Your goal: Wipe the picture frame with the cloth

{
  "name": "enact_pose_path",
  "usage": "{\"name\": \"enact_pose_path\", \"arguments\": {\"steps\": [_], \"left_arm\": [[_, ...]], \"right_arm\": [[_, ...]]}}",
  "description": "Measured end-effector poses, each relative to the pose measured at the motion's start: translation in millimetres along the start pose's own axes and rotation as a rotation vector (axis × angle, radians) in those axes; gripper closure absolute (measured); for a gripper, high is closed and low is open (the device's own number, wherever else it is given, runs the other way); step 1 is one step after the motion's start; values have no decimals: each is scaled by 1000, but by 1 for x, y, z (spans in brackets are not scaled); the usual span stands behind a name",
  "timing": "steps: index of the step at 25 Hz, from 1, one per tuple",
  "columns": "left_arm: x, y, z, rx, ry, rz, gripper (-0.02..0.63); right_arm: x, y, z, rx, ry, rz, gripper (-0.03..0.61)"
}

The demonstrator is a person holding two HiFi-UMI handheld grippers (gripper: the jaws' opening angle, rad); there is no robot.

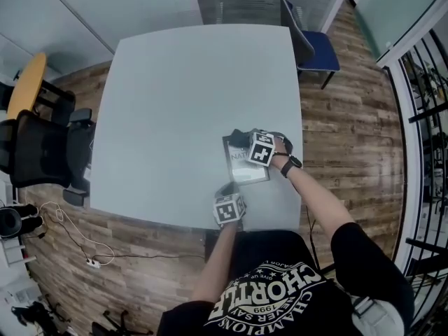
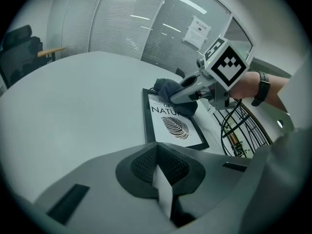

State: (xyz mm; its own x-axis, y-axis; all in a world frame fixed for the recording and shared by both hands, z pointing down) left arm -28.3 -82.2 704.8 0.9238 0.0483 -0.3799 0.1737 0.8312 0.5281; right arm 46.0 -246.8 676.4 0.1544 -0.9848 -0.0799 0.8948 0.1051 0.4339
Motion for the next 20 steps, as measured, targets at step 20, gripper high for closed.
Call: {"name": "enact_pose_path", "arguments": {"steps": [20], "left_arm": [[0, 2, 1, 41, -43, -2, 611]], "right_arm": [[-17, 35, -13, -132, 9, -58, 503]]}}
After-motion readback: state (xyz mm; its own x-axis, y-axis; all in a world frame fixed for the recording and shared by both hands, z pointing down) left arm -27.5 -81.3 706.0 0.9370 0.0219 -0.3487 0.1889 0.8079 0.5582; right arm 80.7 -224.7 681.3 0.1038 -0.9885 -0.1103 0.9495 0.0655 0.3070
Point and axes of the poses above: the fingertips, and each gripper's own axes: z forward along the fingers, x to its right, y out of its underside, the point moved 6 cm from there along -z, backward along the fingers
